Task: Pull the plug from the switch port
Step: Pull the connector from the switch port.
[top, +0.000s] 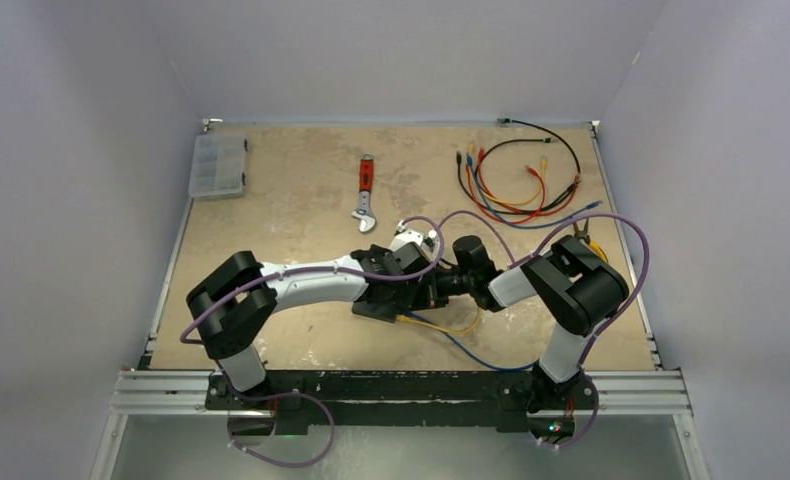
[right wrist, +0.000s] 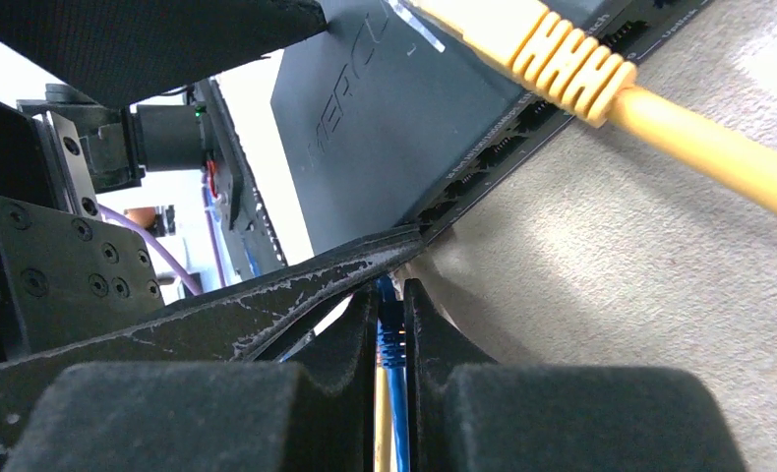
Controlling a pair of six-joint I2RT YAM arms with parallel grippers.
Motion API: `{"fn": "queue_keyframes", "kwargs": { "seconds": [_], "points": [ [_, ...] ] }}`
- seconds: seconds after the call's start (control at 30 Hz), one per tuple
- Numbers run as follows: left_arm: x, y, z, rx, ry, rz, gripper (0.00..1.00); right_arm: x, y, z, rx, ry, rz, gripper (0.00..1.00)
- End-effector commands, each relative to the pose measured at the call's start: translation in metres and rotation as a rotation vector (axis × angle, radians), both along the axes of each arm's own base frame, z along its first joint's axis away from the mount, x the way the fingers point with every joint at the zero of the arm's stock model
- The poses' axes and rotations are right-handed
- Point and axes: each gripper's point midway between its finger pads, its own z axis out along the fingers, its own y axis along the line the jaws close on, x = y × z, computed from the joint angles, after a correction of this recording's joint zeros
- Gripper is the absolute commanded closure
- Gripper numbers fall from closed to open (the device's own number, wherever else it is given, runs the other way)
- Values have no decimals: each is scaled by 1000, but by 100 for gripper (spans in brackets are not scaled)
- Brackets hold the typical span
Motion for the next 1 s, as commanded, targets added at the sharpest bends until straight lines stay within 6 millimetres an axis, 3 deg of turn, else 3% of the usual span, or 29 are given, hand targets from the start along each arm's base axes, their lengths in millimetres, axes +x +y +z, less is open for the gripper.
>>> {"fn": "queue_keyframes", "kwargs": {
  "seconds": [0.0, 0.33, 0.63, 0.8, 0.97],
  "points": [
    [-14, 55, -38, 239, 66, 46, 29, 3, 6, 22, 55, -56, 24, 100],
    [-21, 89, -53, 381, 67, 53, 45, 8, -2, 22, 38, -67, 7, 100],
    [-23, 97, -60, 427, 69, 49, 49, 14, -17, 22, 18, -78, -21, 100],
    [-19, 86, -54, 387, 64, 41, 46, 23, -20, 21, -10, -108, -34, 100],
    [-10, 48, -24, 210, 44, -2, 30, 43, -22, 26, -83, -177, -66, 96]
  ]
}}
